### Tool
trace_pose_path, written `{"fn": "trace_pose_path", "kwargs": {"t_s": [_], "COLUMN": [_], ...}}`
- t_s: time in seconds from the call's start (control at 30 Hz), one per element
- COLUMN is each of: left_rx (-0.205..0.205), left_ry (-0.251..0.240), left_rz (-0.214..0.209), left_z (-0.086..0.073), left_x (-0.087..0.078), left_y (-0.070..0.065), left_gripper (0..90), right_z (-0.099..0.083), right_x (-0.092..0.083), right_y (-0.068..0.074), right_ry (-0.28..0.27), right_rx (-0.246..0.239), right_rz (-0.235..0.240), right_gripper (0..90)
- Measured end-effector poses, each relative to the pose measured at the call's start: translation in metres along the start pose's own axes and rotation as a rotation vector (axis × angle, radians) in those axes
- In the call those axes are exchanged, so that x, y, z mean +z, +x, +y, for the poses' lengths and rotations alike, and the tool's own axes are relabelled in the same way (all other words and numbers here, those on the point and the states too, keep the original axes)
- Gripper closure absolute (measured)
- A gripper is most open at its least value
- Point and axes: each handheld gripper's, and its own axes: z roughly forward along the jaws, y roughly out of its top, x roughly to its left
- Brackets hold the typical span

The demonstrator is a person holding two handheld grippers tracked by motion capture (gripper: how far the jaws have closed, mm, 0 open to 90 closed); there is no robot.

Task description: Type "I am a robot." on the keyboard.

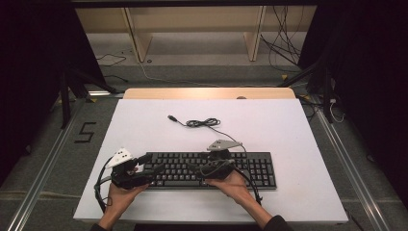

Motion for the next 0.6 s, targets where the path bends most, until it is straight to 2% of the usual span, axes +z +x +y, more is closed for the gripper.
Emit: {"fn": "trace_pose_path", "kwargs": {"t_s": [0.2,0.37,0.5,0.6], "left_rx": [0.001,-0.001,0.000,0.002], "left_ry": [0.000,-0.002,-0.002,0.000], "left_rz": [0.000,0.000,0.001,0.001], "left_z": [0.000,0.000,0.000,0.000], "left_x": [0.000,0.000,0.000,0.000], "left_y": [0.000,0.000,0.000,0.000], "left_gripper": [29.2,29.2,29.3,29.3], "right_z": [0.001,0.002,0.002,0.002], "right_x": [-0.012,-0.015,-0.015,-0.013], "right_y": [-0.006,-0.009,-0.010,-0.012], "right_ry": [-0.032,-0.037,-0.028,-0.015], "right_rx": [0.003,0.000,-0.006,-0.010], "right_rz": [0.002,-0.009,-0.032,-0.059], "right_gripper": [28.4,27.5,31.5,42.6]}}
